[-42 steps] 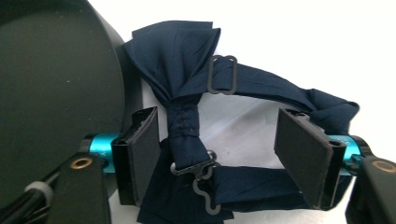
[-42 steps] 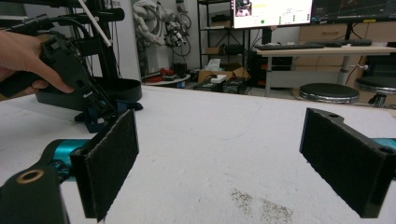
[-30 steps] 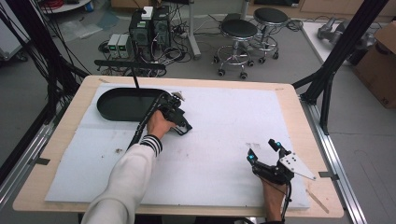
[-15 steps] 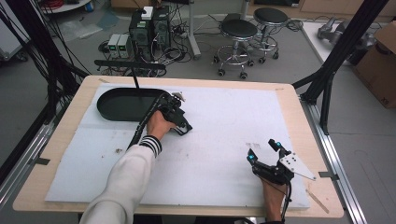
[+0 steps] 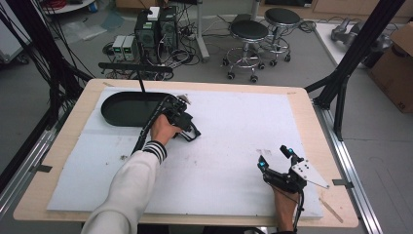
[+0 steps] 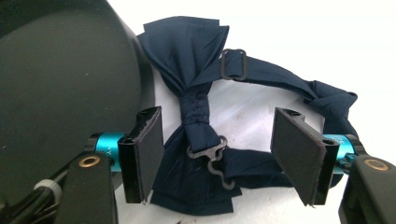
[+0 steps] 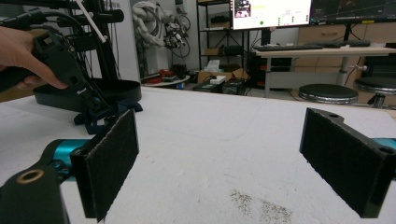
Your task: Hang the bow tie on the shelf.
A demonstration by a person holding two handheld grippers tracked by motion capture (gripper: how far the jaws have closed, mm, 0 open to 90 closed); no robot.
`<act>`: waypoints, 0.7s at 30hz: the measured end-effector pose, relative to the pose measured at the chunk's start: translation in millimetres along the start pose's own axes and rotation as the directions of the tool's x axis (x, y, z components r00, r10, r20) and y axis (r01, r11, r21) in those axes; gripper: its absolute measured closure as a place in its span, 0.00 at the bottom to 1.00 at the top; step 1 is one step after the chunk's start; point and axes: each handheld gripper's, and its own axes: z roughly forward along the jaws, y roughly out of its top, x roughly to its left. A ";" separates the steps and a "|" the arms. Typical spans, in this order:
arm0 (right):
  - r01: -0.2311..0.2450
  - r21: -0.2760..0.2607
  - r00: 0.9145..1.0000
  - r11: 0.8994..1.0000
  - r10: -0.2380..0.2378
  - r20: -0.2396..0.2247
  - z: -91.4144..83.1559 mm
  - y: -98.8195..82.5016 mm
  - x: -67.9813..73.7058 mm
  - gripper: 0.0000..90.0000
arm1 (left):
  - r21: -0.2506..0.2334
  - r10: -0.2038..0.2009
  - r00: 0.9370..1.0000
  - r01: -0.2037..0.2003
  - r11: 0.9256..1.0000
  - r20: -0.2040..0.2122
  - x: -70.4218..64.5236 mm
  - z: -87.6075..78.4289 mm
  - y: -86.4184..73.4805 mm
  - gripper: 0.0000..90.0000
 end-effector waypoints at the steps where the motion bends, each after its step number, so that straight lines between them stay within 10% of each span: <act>1: 0.000 -0.003 1.000 1.000 0.000 0.001 0.1 0.0 -0.2 0.12 | 0.000 0.000 1.000 0.000 1.000 0.003 -0.4 1.6 -0.1 0.41; 21: -0.012 0.002 1.000 1.000 0.012 0.002 -0.4 0.0 -0.6 0.12 | 0.003 0.061 0.994 -0.061 0.998 -0.091 -5.0 11.0 0.5 0.73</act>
